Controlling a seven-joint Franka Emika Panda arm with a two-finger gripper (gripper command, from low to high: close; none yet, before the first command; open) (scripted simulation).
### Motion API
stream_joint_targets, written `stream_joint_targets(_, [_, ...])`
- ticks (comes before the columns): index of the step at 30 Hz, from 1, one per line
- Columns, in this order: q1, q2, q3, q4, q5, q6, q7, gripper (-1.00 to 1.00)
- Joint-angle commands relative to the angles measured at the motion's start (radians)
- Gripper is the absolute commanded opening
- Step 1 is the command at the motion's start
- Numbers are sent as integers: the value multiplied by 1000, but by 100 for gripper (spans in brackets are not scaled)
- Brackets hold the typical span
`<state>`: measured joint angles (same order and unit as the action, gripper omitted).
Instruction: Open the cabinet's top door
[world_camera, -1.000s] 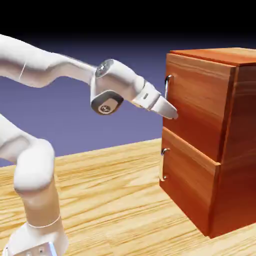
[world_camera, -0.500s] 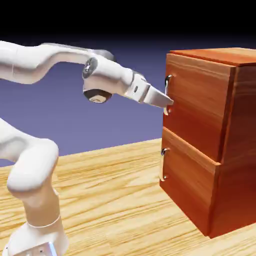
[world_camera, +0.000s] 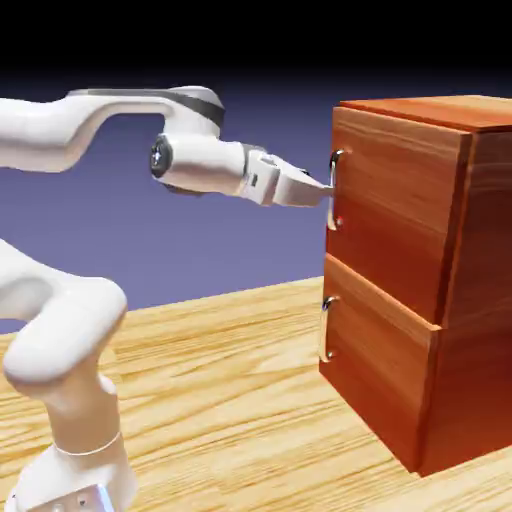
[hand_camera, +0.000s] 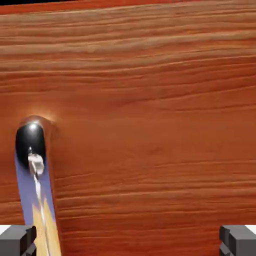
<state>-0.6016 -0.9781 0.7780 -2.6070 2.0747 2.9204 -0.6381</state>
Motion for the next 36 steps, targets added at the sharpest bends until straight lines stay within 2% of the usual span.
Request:
stream_joint_targets(1, [-13,-9,16,4,44,-2,-29,0])
stream_joint_targets(18, [-232,-154,294,77,783,-44,-520,0])
stream_joint_targets(20, [-236,-157,299,78,798,-45,-530,0])
stream_joint_targets(25, [-412,-96,383,197,823,-94,-544,0])
stream_joint_targets(26, [-412,-96,383,197,823,-94,-544,-100])
stream_joint_targets(36, [-86,77,107,41,823,-183,-838,-100])
